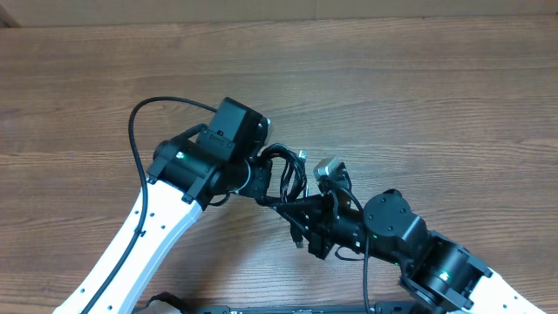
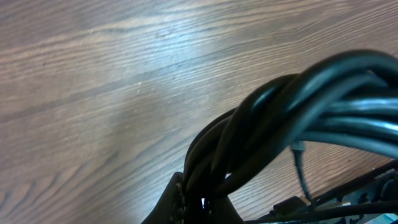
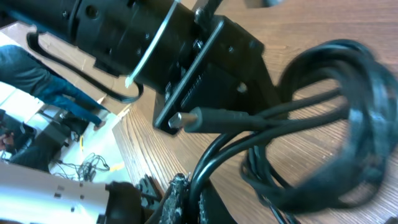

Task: Untangle cables

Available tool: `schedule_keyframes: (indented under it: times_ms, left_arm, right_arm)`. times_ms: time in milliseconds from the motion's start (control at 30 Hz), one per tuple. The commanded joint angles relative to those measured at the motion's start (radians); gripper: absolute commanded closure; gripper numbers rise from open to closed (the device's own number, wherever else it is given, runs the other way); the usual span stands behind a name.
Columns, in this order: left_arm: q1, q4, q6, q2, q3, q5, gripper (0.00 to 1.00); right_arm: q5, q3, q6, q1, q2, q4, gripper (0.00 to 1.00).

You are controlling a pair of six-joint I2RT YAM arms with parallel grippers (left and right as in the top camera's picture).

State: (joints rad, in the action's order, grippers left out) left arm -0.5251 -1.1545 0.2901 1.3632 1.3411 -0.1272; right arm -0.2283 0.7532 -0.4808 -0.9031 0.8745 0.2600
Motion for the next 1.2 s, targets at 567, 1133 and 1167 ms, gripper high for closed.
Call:
schedule_keyframes:
  times_ms: [567, 1133, 1167]
  left_arm:
    - [-0.110, 0.025, -0.137, -0.010, 0.002, -0.203, 0.96]
    - [-0.017, 0.106, -0.419, -0.027, 0.003, -0.686, 0.96]
    - [0.005, 0.108, -0.381, -0.026, 0.003, -0.635, 0.96]
  right_arm:
    - [0.187, 0.013, -0.204, 0.138, 0.150, 0.033, 0.96]
    - [0.145, 0.013, -0.195, 0.230, 0.167, 0.091, 0.00]
    - [0.130, 0.014, -0.195, 0.230, 0.151, 0.092, 0.00]
